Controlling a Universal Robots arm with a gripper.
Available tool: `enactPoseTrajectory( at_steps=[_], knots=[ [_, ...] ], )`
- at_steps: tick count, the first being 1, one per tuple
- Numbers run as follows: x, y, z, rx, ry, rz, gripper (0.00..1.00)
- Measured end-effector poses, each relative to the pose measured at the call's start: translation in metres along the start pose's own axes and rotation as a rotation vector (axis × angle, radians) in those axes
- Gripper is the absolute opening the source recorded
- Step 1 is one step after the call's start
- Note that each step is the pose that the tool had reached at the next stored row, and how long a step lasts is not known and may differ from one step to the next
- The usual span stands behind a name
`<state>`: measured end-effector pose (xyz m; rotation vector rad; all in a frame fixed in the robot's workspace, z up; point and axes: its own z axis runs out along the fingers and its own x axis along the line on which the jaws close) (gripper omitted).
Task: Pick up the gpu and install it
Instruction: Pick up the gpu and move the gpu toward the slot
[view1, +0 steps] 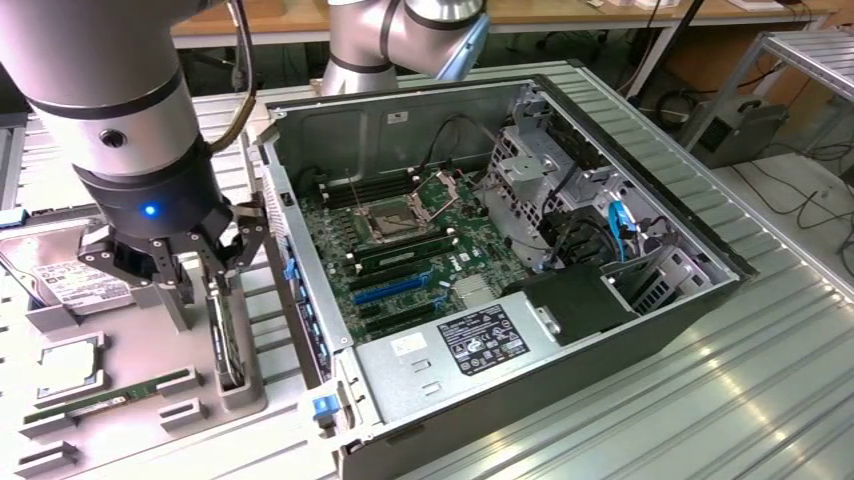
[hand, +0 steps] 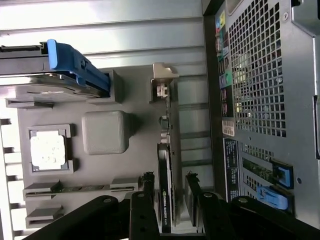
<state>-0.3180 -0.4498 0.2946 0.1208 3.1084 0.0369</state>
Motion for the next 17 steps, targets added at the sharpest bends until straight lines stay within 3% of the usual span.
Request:
enactPoseTrajectory(
  at_steps=[17],
  knots=[
    [0.002, -0.0049, 0.0372, -0.0001, -0.0004, 0.000, 0.38]
  ],
)
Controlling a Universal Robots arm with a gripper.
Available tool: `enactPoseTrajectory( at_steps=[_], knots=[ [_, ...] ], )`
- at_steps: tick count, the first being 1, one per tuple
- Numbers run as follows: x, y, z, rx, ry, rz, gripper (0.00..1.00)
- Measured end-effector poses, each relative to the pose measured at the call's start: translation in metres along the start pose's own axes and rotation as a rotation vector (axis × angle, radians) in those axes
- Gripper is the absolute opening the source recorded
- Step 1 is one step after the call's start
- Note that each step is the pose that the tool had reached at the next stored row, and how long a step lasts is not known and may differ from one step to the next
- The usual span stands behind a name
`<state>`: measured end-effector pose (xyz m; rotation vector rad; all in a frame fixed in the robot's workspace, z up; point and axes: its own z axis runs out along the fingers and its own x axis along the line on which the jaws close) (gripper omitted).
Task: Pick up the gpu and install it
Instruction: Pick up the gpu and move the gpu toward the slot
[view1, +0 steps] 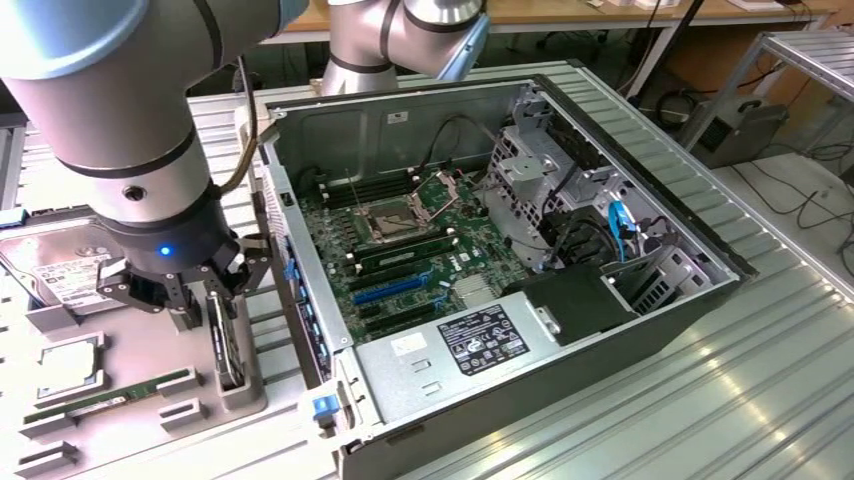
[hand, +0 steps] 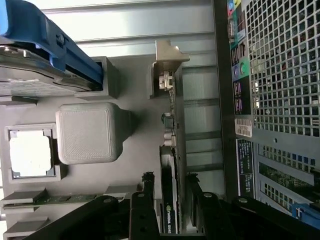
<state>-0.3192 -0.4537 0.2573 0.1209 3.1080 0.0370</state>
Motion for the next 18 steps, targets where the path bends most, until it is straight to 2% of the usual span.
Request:
enactPoseTrajectory(
  at_steps=[6, 7, 9, 12, 18],
  knots=[
    [0.001, -0.0003, 0.0103, -0.0008, 0.0000, 0.000, 0.38],
    [0.001, -0.0003, 0.0112, -0.0021, 0.0002, 0.001, 0.38],
    [0.001, -0.0004, 0.0120, -0.0095, 0.0009, 0.001, 0.38],
    [0.001, -0.0002, 0.0126, -0.0147, 0.0010, 0.001, 0.38],
    [0.001, -0.0001, 0.0137, -0.0150, 0.0009, 0.001, 0.38]
  ],
)
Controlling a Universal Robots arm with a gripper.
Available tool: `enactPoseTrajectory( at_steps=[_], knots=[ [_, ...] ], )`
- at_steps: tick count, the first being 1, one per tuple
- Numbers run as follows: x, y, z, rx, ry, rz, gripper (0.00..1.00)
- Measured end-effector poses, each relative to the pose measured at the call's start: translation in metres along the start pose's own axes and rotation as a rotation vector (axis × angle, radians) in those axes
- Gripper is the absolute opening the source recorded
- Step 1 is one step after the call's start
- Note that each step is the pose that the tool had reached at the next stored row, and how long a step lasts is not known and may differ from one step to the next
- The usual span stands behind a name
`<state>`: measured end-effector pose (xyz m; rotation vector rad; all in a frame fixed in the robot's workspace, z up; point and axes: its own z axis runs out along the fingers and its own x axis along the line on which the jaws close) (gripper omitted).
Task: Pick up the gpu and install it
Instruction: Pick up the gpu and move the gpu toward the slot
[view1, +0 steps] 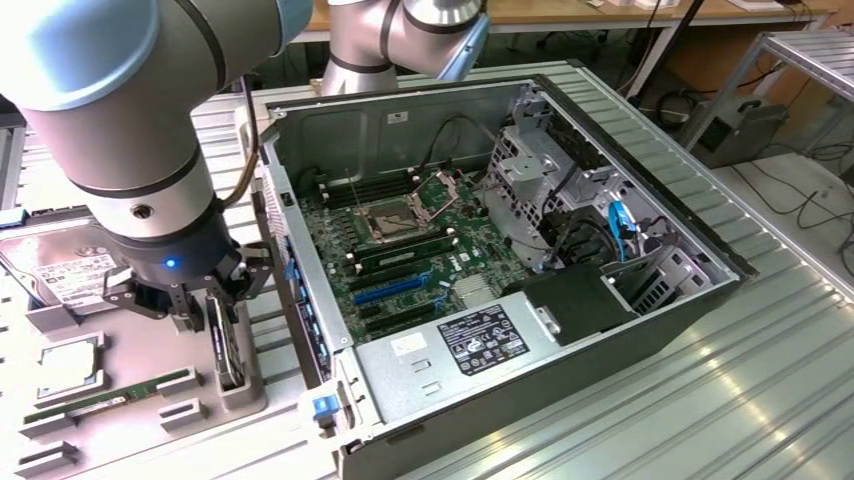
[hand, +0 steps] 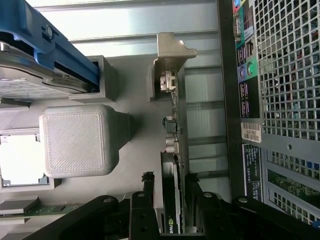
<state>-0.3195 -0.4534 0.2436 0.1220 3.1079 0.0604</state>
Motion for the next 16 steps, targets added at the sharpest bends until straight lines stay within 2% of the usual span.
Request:
enactPoseTrajectory(
  at_steps=[11, 12, 13, 16],
  knots=[
    [0.0002, 0.0013, 0.0009, 0.0000, 0.0000, 0.000, 0.38],
    [0.0002, 0.0013, 0.0009, 0.0000, 0.0000, 0.000, 0.37],
    [0.0002, 0.0013, 0.0009, 0.0000, 0.0000, 0.000, 0.29],
    [0.0002, 0.0013, 0.0008, 0.0001, 0.0001, 0.000, 0.28]
  ],
)
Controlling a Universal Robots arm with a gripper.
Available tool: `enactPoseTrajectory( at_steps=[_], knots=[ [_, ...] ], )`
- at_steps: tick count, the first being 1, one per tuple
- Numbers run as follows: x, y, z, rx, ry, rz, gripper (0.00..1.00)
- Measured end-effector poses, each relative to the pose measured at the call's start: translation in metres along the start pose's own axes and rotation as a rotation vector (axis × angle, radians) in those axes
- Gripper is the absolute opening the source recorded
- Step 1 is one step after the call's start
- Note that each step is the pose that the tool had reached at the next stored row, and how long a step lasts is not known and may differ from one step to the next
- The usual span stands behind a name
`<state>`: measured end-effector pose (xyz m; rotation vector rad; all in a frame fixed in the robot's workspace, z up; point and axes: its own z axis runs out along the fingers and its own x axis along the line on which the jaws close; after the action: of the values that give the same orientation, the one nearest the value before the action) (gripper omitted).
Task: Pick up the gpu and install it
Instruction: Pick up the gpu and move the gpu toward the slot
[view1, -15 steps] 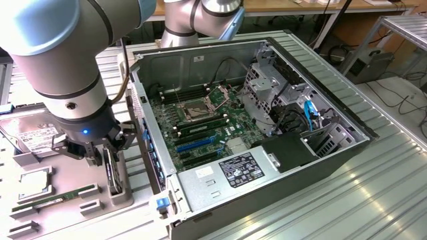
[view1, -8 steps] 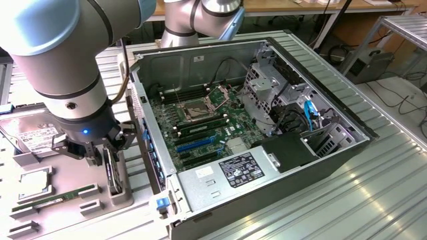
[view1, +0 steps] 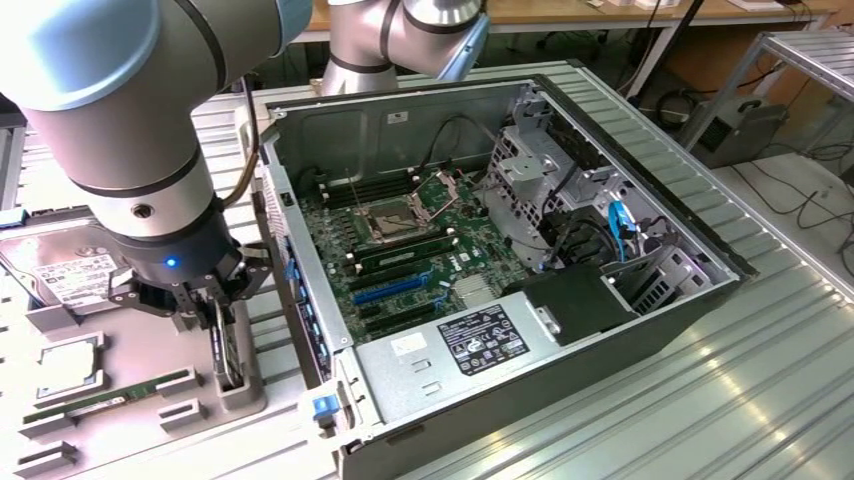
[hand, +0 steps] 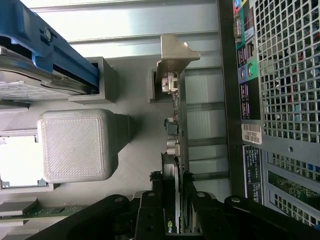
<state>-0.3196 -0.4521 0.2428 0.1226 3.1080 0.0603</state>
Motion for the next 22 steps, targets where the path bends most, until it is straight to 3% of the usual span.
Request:
enactPoseTrajectory(
  at_steps=[3, 7, 14, 22],
  knots=[
    [0.000, 0.0000, 0.0000, -0.0001, 0.0001, -0.002, 0.26],
    [0.000, 0.0000, 0.0000, -0.0014, 0.0034, -0.052, 0.26],
    [0.000, 0.0001, -0.0004, -0.0018, 0.0033, -0.053, 0.26],
    [-0.001, 0.0008, -0.0206, -0.0020, 0.0037, -0.057, 0.26]
  ],
)
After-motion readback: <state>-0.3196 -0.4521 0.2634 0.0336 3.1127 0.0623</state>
